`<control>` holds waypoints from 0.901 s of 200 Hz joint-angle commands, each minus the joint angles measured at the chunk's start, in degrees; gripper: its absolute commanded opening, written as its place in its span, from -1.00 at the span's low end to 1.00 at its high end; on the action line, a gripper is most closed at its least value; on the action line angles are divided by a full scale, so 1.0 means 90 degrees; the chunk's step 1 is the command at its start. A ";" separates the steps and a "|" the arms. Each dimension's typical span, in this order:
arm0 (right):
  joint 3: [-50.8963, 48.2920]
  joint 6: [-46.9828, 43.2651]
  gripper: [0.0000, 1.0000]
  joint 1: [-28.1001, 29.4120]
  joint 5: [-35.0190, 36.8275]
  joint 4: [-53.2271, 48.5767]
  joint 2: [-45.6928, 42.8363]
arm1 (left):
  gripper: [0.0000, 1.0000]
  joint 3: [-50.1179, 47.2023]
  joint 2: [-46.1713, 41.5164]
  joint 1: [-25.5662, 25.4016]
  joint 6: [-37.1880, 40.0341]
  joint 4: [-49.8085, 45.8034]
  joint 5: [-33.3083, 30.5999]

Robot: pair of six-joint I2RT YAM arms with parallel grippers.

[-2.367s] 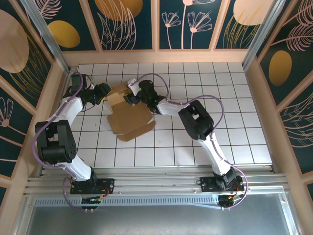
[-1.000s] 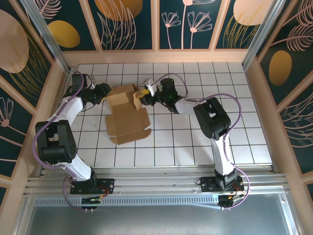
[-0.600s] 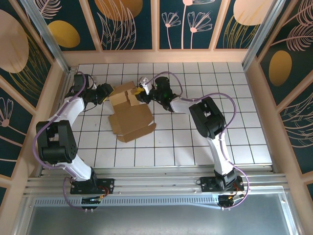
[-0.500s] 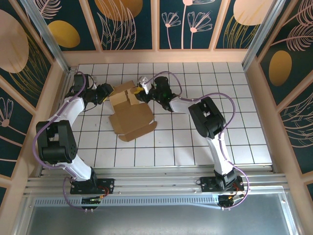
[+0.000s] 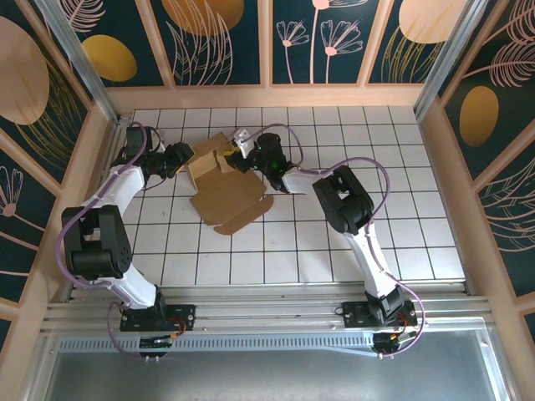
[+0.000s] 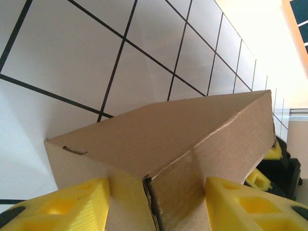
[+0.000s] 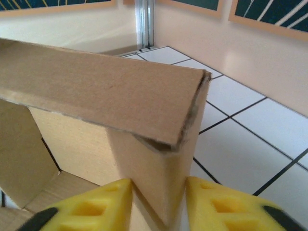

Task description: Fold the paper box

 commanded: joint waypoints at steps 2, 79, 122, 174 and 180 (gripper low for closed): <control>0.0293 0.0240 0.20 0.0199 0.0065 0.0202 0.0328 | 0.08 0.0023 -0.0046 -0.0076 0.0139 -0.0163 0.0322; 0.0949 0.0548 -0.48 0.0229 -0.0192 -0.0096 0.0671 | 0.07 0.0146 -0.0083 -0.0073 0.0150 -0.0207 0.0347; 0.1279 0.0746 -1.00 0.0285 -0.0274 -0.0259 0.0846 | 0.07 0.0106 -0.0092 -0.0073 0.0126 -0.0168 0.0379; 0.1886 0.0638 -1.00 0.0505 0.0824 -0.0883 0.1109 | 0.07 0.0049 -0.0160 -0.0073 0.0088 -0.0102 0.0437; 0.1987 0.0603 -1.00 0.0547 0.0982 -0.0971 0.1156 | 0.07 0.0038 -0.0161 -0.0080 0.0095 -0.0090 0.0459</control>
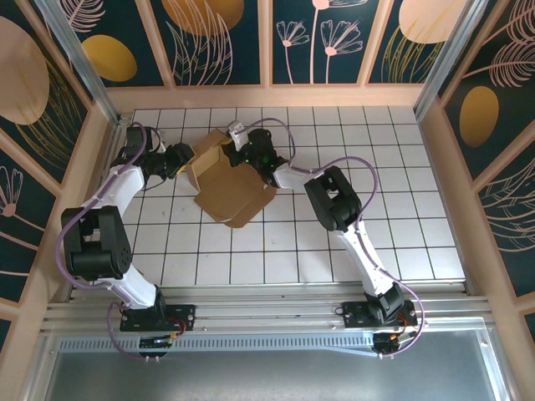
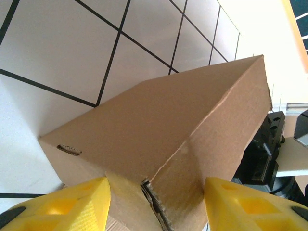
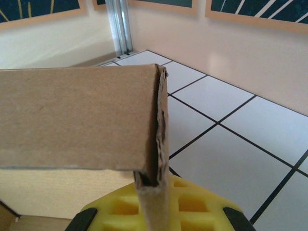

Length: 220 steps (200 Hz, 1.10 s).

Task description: Fold the paper box

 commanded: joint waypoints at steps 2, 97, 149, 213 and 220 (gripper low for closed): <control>0.0458 0.0023 -1.00 0.0445 0.0410 -0.0443 0.0247 | 0.07 0.0018 -0.0119 -0.0070 0.0071 0.0024 0.0349; 0.0419 -0.1304 -1.00 0.0877 0.2287 -0.0786 0.0290 | 0.24 0.1009 -0.0483 -0.0058 0.0354 -0.0715 -0.0411; -0.0002 -0.1200 -1.00 0.0704 0.1556 -0.0863 -0.0038 | 0.29 0.2777 -0.0392 0.0245 0.0662 -0.1689 -0.1717; -0.0227 -0.1011 -1.00 0.0605 0.1158 -0.0820 -0.0190 | -0.04 0.4662 0.2399 0.0361 0.1145 -0.2916 -0.1108; -0.0237 -0.1008 -1.00 0.0605 0.1157 -0.0816 -0.0200 | -0.05 0.4396 0.2456 0.0361 0.1107 -0.2764 -0.1032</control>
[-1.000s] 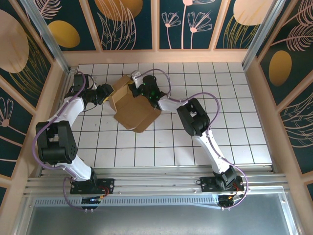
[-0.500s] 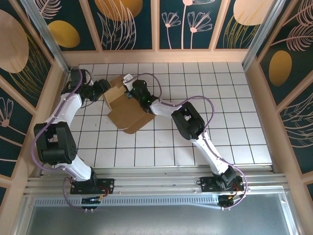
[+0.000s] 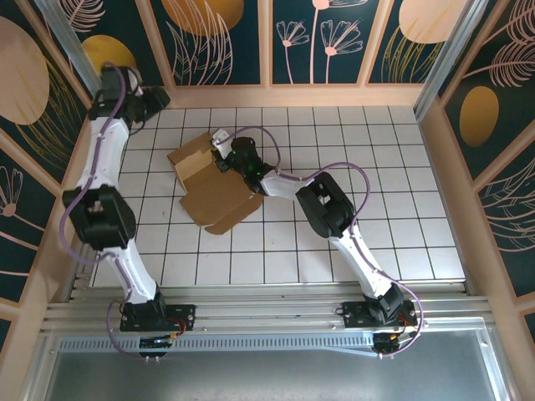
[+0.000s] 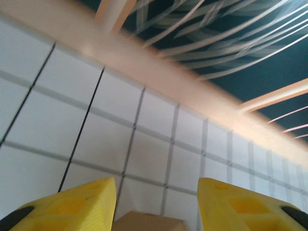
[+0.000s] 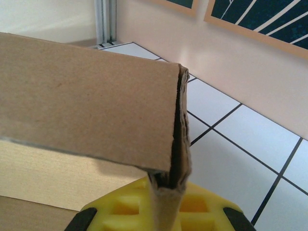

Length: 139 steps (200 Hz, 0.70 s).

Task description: Fold the paper box

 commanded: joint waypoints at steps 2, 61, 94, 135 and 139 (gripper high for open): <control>-0.0227 -0.0041 -1.00 -0.0009 -0.0271 -0.0573 -0.0136 | -0.05 -0.0504 0.0413 0.0007 0.0131 -0.0657 0.0349; -0.0347 -0.0330 -1.00 -0.0039 -0.0120 -0.0674 -0.0212 | -0.15 -0.2401 0.0592 -0.0478 0.0047 0.0695 0.1622; -0.0359 -0.0315 -1.00 -0.0029 -0.0026 -0.0625 -0.0203 | -0.17 -0.3071 0.0495 -0.0676 -0.0139 0.1342 0.2057; -0.0161 -0.0269 -1.00 0.0166 0.0427 -0.0483 0.0012 | -0.22 -0.3208 0.0640 -0.0732 -0.0077 0.1461 0.2349; -0.0127 -0.0304 -1.00 0.0206 0.0565 -0.0446 0.0037 | -0.22 -0.3238 0.0634 -0.0749 -0.0102 0.1505 0.2375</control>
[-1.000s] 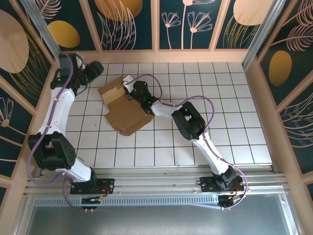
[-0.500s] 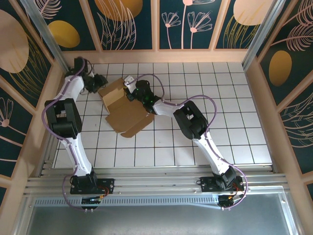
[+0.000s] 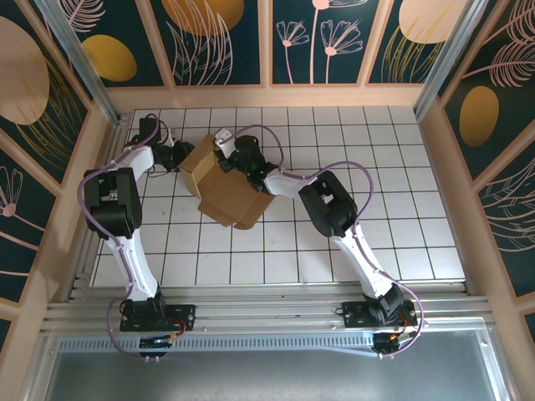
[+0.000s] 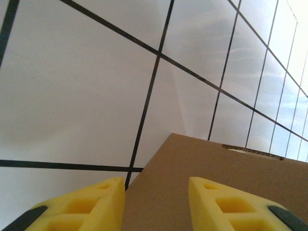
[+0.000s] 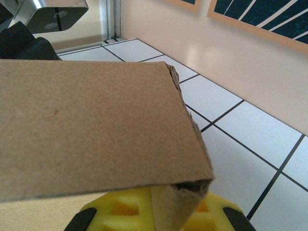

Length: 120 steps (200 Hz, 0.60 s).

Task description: Fold the paper box

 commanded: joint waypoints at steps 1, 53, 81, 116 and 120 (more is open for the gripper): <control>0.0064 -0.0284 -1.00 0.0308 0.0800 -0.0380 0.0190 | -0.22 -0.0337 0.0089 -0.0480 0.0079 -0.0147 0.0817; 0.0299 -0.0107 -1.00 0.0431 0.0918 -0.0366 0.0294 | -0.16 -0.0419 0.0014 -0.0613 -0.0067 -0.0028 0.0565; -0.0178 -0.0114 -0.53 0.0348 0.1006 -0.0317 -0.0252 | -0.03 -0.0221 -0.0275 -0.0609 -0.0047 -0.0309 -0.0154; -0.1713 -0.0117 0.13 0.0253 0.0989 0.0486 -0.1396 | 0.06 -0.0034 -0.0661 -0.0554 -0.0091 -0.0473 -0.0766; -0.1907 -0.0097 0.16 0.0233 0.0981 0.0611 -0.1521 | 0.06 -0.0028 -0.0700 -0.0543 -0.0104 -0.0480 -0.0810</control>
